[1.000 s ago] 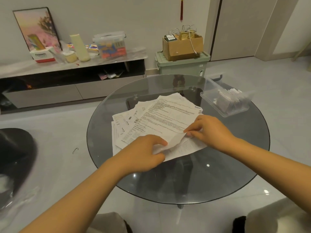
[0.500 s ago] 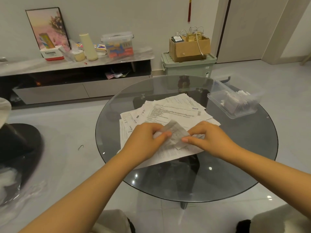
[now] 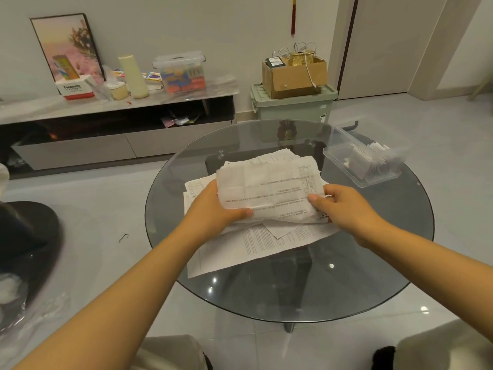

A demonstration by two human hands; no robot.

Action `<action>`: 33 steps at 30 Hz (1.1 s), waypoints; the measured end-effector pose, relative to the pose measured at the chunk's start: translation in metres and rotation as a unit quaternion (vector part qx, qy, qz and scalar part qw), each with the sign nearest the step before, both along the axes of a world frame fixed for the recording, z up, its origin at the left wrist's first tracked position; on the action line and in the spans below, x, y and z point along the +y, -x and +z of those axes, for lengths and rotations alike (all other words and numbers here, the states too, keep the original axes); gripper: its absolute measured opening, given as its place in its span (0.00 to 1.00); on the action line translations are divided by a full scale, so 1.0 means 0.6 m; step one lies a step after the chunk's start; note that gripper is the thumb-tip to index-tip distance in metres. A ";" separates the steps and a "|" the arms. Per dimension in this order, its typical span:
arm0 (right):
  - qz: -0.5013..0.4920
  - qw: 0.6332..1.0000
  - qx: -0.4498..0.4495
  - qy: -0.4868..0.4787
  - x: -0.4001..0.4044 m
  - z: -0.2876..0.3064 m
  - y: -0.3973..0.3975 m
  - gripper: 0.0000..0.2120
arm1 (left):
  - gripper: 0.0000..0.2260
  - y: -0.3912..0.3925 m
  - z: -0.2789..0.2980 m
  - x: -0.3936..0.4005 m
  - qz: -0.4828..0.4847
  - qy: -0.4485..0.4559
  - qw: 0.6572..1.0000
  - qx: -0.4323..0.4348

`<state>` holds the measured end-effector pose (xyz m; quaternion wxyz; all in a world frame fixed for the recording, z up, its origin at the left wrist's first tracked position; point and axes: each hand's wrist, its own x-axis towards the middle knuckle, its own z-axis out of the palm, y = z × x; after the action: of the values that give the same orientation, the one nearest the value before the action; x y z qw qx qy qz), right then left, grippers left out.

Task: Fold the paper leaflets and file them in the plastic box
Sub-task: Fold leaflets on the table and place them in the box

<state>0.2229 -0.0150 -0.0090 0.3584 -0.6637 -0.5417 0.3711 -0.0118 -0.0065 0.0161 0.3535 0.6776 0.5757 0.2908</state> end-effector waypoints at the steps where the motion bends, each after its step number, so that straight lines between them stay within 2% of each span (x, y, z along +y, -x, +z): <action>1: -0.008 1.000 0.005 -0.001 0.001 0.001 0.000 0.07 | 0.29 -0.005 -0.005 0.005 -0.001 -0.002 1.000 0.003; 5: -0.050 0.998 0.029 -0.005 0.006 0.004 -0.005 0.05 | 0.40 -0.014 -0.020 0.019 0.021 0.017 0.999 -0.044; 7: -0.049 0.999 -0.002 0.000 0.008 -0.001 -0.009 0.07 | 0.44 -0.020 -0.027 0.020 0.031 0.022 0.999 -0.018; 11: 0.007 0.989 -0.147 -0.018 0.003 -0.015 -0.016 0.34 | 0.45 -0.028 -0.044 0.027 0.029 0.004 0.999 0.045; 13: 0.026 0.970 -0.234 -0.067 -0.004 -0.018 -0.015 0.41 | 0.46 -0.032 -0.050 0.025 0.025 0.004 0.996 0.088; 16: 0.081 0.920 -0.370 -0.095 -0.016 -0.020 -0.008 0.39 | 0.47 -0.040 -0.061 0.018 0.008 -0.025 0.980 0.195; 19: 0.128 0.894 -0.425 -0.062 -0.017 -0.027 -0.007 0.35 | 0.45 -0.044 -0.066 0.018 0.006 -0.031 0.971 0.238; 22: 0.141 0.900 -0.413 0.001 -0.009 -0.025 -0.017 0.32 | 0.41 -0.041 -0.069 0.026 -0.007 -0.035 0.962 0.272; 25: 0.152 0.912 -0.379 0.039 -0.003 -0.018 -0.028 0.28 | 0.31 -0.035 -0.067 0.026 -0.070 -0.095 0.948 0.296; 27: 0.147 0.907 -0.395 0.004 -0.005 -0.016 -0.030 0.26 | 0.26 -0.034 -0.066 0.024 -0.139 -0.128 0.928 0.320; 30: 0.152 0.891 -0.416 -0.097 -0.011 -0.021 -0.025 0.21 | 0.26 -0.038 -0.063 0.024 -0.198 -0.095 0.916 0.336; 33: 0.208 0.897 -0.380 -0.090 -0.014 -0.027 -0.017 0.22 | 0.26 -0.039 -0.060 0.025 -0.225 -0.111 0.896 0.365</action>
<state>0.2332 -0.0231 -0.0251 0.0978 -0.5918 -0.7930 0.1062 0.0117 0.0084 -0.0199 0.0967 0.8826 0.4602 -0.0028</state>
